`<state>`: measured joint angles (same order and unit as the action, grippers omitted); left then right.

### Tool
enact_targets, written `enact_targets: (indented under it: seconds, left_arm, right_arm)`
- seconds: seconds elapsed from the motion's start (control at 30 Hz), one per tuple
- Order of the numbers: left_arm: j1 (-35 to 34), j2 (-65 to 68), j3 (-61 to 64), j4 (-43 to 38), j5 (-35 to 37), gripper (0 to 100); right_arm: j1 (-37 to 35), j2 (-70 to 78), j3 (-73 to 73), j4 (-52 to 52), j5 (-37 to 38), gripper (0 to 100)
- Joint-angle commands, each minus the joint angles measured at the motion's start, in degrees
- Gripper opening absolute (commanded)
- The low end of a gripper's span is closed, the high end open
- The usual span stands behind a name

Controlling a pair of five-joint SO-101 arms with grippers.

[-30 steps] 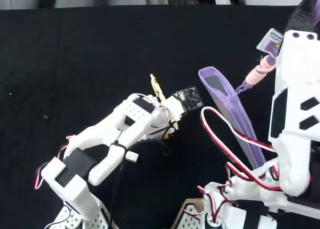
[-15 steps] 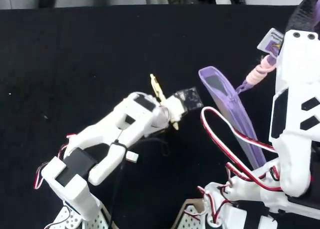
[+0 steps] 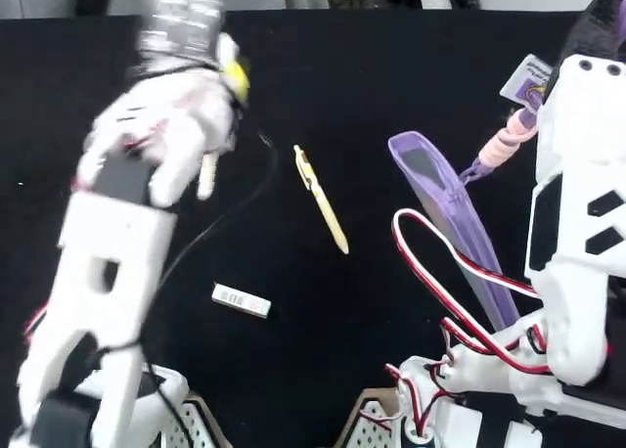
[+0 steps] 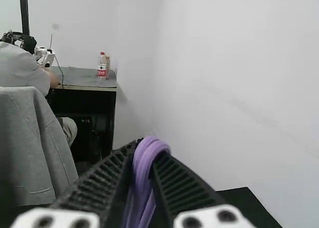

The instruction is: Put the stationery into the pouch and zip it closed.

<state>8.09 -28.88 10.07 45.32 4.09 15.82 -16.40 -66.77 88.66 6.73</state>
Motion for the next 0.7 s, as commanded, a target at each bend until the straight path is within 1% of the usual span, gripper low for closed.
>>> enact_targets:
  seconds: [0.0, 0.07, 0.13, 0.27, 0.37, 0.43, 0.5, 0.67]
  left_arm:
    - [0.57, -11.60, 6.46, -13.71, 23.47, 3]
    - [2.68, -15.65, 12.44, -20.31, 27.60, 3]
    - [5.32, -19.60, 18.42, -25.49, 28.04, 3]
    - [14.11, -26.46, 27.03, -33.67, 28.57, 3]
    - [18.95, -29.10, 30.81, -40.35, 32.70, 3]
    - [20.79, -28.66, 32.66, -44.75, 34.55, 3]
    - [21.32, -26.64, 33.89, -48.26, 34.73, 3]
    - [21.14, -16.18, 32.75, -54.24, 34.90, 3]
  right_arm:
    - [-3.69, -1.10, -1.98, 1.23, -0.35, 1.1]
    - [-4.84, -1.10, -1.80, 1.23, -0.35, 1.1]
    - [-4.92, -1.10, -1.71, 1.23, -0.35, 1.1]
    - [-4.92, -1.19, -2.15, 1.76, -0.35, 1.2]
    - [-4.92, -1.19, -2.15, 2.02, -0.26, 1.4]
    - [-4.92, -1.19, -2.15, 2.11, -0.18, 1.4]
    - [-4.84, -1.27, -2.24, 2.64, 1.85, 1.4]
    - [-4.84, -3.91, -2.68, 3.78, 3.16, 1.2]
